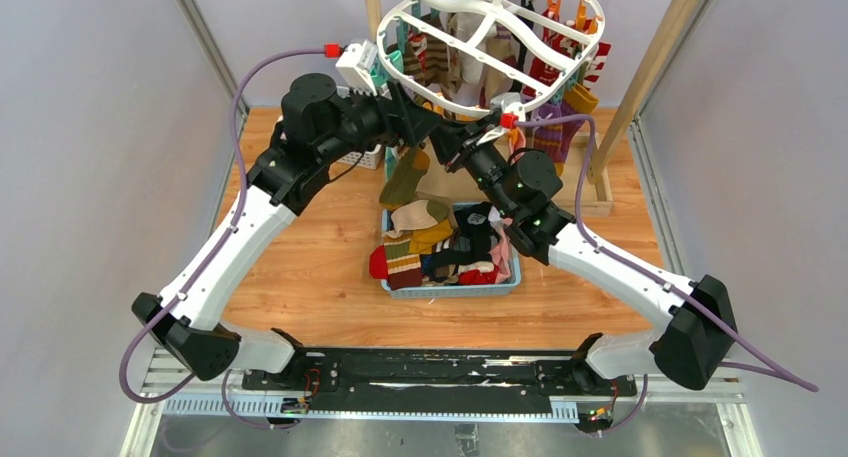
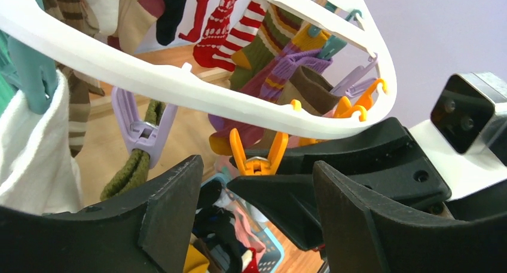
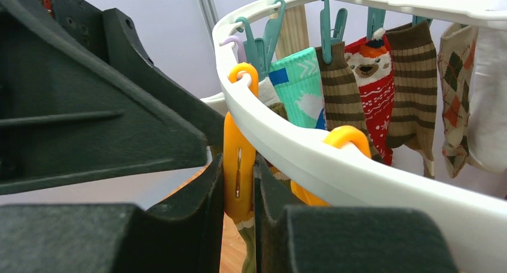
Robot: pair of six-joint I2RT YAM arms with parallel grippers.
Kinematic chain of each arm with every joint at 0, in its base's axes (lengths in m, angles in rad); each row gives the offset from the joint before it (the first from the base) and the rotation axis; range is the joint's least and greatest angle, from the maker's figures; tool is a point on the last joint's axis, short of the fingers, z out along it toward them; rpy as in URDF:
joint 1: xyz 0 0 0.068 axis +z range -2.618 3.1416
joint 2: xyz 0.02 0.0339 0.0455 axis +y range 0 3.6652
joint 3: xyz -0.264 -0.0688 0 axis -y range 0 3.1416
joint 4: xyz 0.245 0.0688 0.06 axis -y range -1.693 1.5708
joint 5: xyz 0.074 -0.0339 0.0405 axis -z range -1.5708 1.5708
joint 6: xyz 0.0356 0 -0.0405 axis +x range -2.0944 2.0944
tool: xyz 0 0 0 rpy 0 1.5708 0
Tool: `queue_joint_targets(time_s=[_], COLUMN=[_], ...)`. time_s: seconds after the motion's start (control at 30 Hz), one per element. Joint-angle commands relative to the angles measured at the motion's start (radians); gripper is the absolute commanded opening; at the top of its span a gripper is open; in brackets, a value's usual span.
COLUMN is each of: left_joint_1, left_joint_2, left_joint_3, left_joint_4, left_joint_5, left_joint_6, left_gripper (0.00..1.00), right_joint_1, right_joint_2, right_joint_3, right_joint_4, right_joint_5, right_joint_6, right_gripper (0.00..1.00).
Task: Clip the socks to the hanger
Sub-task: Open the clamp at the hanger.
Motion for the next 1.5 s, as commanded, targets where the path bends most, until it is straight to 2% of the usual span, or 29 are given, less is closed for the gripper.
queue_joint_targets(time_s=[0.0, 0.53, 0.87, 1.07, 1.2, 1.27, 1.3, 1.37, 1.47], left_joint_1=[0.000, 0.000, 0.000, 0.000, 0.000, 0.000, 0.000, 0.001, -0.001], left_joint_2=[0.033, 0.081, 0.087, 0.087, 0.079, 0.075, 0.072, 0.069, 0.070], left_joint_3=[0.043, 0.103, 0.089, 0.105, 0.100, 0.095, 0.094, 0.097, 0.106], left_joint_4=[0.001, -0.001, -0.039, -0.042, -0.048, -0.050, -0.054, -0.062, -0.077], left_joint_5=[-0.005, -0.020, -0.051, -0.079, -0.103, -0.109, -0.110, -0.117, -0.128], left_joint_6=[-0.017, -0.010, 0.007, 0.045, 0.083, 0.090, 0.106, 0.124, 0.154], left_gripper=[0.70, 0.58, 0.48, 0.37, 0.29, 0.26, 0.22, 0.18, 0.12], right_joint_1=[0.041, 0.055, 0.058, 0.060, 0.060, 0.060, 0.060, 0.060, 0.060], right_joint_2=[0.035, 0.050, 0.064, 0.065, 0.055, 0.049, 0.029, -0.003, -0.068], right_joint_3=[0.034, 0.046, 0.060, 0.057, 0.036, 0.028, 0.005, -0.031, -0.111], right_joint_4=[-0.025, -0.032, -0.031, -0.032, -0.032, -0.032, -0.032, -0.035, -0.046], right_joint_5=[-0.066, -0.071, -0.075, -0.085, -0.076, -0.074, -0.069, -0.058, -0.057], right_joint_6=[0.006, -0.001, -0.002, 0.003, -0.002, -0.004, -0.008, -0.017, -0.034], right_gripper=[0.00, 0.00, 0.00, 0.02, 0.08, 0.19, 0.35, 0.43, 0.48])
